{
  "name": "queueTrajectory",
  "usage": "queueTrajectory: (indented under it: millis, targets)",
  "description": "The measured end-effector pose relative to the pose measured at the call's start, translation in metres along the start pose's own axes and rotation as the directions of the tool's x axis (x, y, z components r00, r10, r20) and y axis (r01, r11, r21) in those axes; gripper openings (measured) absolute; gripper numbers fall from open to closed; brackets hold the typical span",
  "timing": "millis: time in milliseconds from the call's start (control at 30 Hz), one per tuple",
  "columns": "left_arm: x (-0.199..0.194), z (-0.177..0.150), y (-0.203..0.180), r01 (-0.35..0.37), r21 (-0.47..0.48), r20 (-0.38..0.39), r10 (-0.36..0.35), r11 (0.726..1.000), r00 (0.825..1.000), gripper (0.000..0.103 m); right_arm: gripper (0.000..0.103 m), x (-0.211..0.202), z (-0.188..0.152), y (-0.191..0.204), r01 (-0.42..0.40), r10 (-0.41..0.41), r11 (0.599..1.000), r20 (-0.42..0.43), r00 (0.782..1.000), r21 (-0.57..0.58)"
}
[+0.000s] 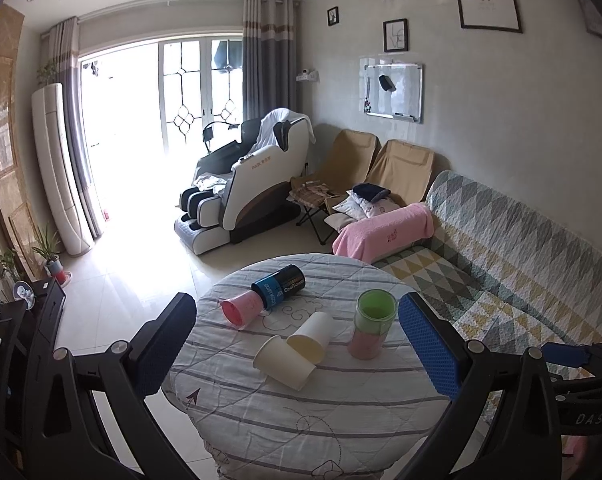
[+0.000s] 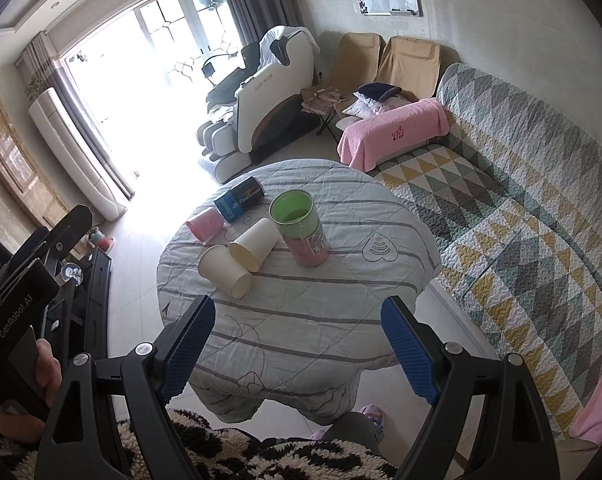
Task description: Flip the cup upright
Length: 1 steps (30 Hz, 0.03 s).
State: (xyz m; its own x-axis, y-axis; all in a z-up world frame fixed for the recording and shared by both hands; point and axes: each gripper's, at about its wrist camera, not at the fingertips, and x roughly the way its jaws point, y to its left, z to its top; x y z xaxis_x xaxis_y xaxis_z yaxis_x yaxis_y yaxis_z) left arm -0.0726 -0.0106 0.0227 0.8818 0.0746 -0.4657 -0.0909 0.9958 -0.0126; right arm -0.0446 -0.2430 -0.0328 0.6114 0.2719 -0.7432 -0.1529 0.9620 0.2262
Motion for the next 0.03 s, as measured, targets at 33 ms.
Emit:
queueTrajectory:
  millis: [33]
  targets:
    - [0.0006,-0.0003,0.0023,0.001,0.0,-0.001,-0.001,1.0,1.0,0.102,0.087,0.0,0.0,0.0002,0.0,0.0,1.0,0.002,1.0,0.001]
